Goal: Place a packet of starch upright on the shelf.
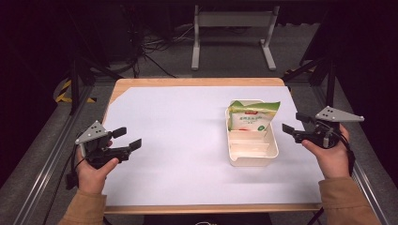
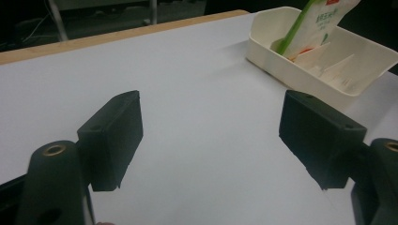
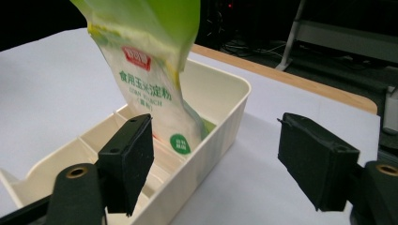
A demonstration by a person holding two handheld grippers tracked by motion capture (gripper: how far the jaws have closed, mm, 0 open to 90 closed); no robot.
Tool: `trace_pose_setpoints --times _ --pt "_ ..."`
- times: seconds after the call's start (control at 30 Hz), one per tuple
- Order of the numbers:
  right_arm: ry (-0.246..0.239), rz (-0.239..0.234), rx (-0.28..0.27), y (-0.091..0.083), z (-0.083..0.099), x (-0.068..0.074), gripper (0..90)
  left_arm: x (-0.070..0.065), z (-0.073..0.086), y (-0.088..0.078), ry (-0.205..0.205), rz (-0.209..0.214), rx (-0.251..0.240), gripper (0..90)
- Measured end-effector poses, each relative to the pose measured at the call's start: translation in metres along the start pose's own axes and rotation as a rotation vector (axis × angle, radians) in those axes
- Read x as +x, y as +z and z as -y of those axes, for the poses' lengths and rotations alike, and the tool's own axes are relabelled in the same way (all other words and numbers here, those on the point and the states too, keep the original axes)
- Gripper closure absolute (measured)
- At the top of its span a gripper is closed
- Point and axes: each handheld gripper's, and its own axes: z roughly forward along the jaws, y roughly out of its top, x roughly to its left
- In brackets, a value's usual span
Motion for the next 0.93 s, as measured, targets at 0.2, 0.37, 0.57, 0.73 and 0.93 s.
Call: trace_pose_setpoints --times 0.2,0.37,0.57,0.73,0.93 --pt "0.015 -0.005 -0.007 -0.003 0.021 -0.005 27.1 0.005 0.004 0.001 -0.001 -0.002 -0.012 23.0" --pt "0.054 -0.012 0.016 0.002 0.042 -0.008 27.0 0.008 0.008 0.004 0.008 0.006 -0.011 23.0" --pt "0.087 -0.003 0.043 0.009 0.064 -0.012 27.1 0.01 0.013 0.01 0.008 0.01 -0.001 22.9" --pt "0.087 0.016 0.057 0.015 0.08 -0.016 27.1 0.012 0.017 0.016 0.007 0.015 0.008 23.0" --pt "0.071 0.013 0.05 0.016 0.082 -0.015 27.1 0.01 0.018 0.019 0.019 0.02 0.012 22.9"
